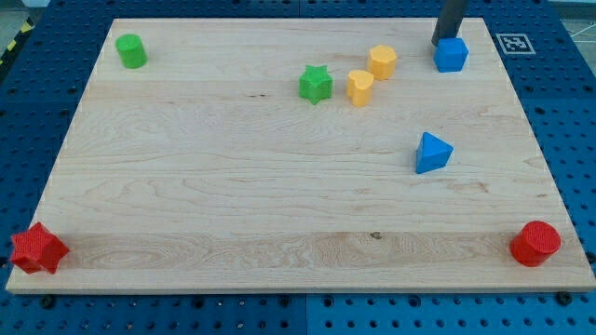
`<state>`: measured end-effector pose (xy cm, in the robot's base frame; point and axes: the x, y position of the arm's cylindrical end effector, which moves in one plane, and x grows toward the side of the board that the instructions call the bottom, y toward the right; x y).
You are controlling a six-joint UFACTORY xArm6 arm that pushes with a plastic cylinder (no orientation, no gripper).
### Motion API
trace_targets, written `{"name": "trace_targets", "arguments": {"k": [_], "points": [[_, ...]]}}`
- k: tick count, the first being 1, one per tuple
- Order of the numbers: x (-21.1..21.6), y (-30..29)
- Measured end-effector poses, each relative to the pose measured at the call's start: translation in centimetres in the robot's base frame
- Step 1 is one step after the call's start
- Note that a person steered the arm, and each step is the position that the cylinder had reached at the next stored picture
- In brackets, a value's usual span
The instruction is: Push the blue cube along with the yellow hexagon towards top left
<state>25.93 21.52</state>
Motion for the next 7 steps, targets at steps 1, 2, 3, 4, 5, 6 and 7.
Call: {"name": "trace_targets", "arguments": {"k": [1,2,3,4,5,6,7], "points": [[-3.0,1.4],[-4.0,4.2],[-4.0,4.5],[-0.9,3.4],[0.5,2.3],[0.4,2.3],[-0.6,2.9]]}}
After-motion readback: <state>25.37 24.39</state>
